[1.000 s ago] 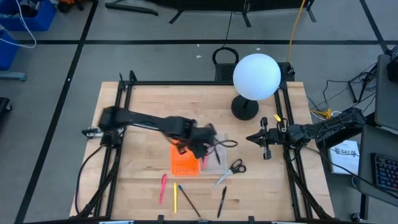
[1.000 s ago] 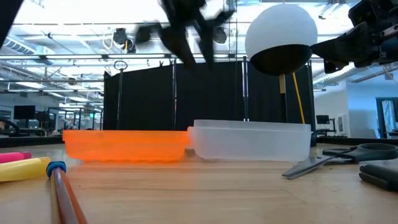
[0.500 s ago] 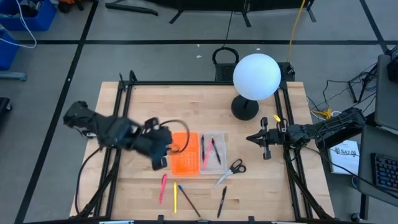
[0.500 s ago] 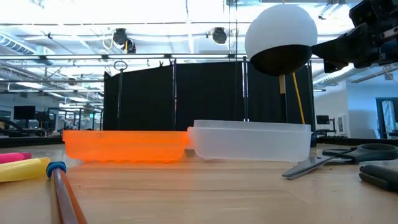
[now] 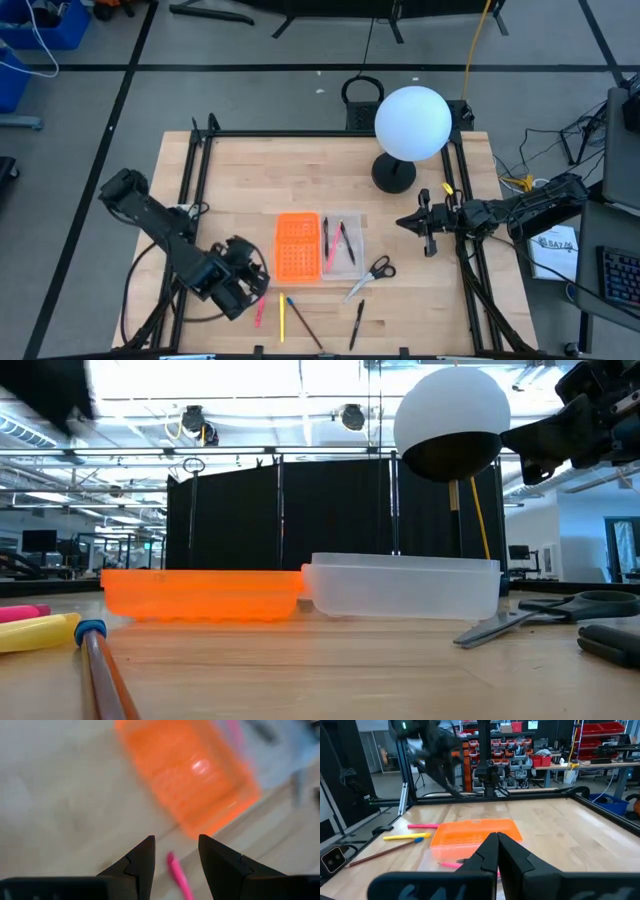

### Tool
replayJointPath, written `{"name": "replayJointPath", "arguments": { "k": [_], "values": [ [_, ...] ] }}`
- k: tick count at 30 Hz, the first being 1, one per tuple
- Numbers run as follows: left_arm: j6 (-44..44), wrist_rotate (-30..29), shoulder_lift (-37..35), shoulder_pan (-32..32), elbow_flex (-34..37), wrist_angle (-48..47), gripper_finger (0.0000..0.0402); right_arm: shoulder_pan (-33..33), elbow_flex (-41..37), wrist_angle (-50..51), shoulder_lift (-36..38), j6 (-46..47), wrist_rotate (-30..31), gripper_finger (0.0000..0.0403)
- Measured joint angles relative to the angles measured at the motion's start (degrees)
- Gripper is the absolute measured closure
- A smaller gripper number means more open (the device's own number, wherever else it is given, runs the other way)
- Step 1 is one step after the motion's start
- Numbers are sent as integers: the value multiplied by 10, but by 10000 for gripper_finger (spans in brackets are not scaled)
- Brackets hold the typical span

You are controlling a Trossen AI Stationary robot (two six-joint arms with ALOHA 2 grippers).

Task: Pick & place school supplies into a supply box
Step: Put the pink highlighter into the orange supply box

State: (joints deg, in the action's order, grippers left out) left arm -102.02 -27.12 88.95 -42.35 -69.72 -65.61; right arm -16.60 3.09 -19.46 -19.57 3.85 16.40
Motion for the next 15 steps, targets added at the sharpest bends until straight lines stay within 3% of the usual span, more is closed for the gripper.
{"name": "replayJointPath", "arguments": {
  "k": [4, 8, 15],
  "values": [
    [-66, 42, 1, -13, 93, 100, 245, 0, 0, 0, 0, 0, 0, 403],
    [-84, 61, 0, -14, 142, 189, 245, 0, 0, 0, 0, 3, -1, 403],
    [-27, 88, 0, -18, 141, 290, 245, 0, -1, -11, 0, 8, 0, 403]
  ]
}}
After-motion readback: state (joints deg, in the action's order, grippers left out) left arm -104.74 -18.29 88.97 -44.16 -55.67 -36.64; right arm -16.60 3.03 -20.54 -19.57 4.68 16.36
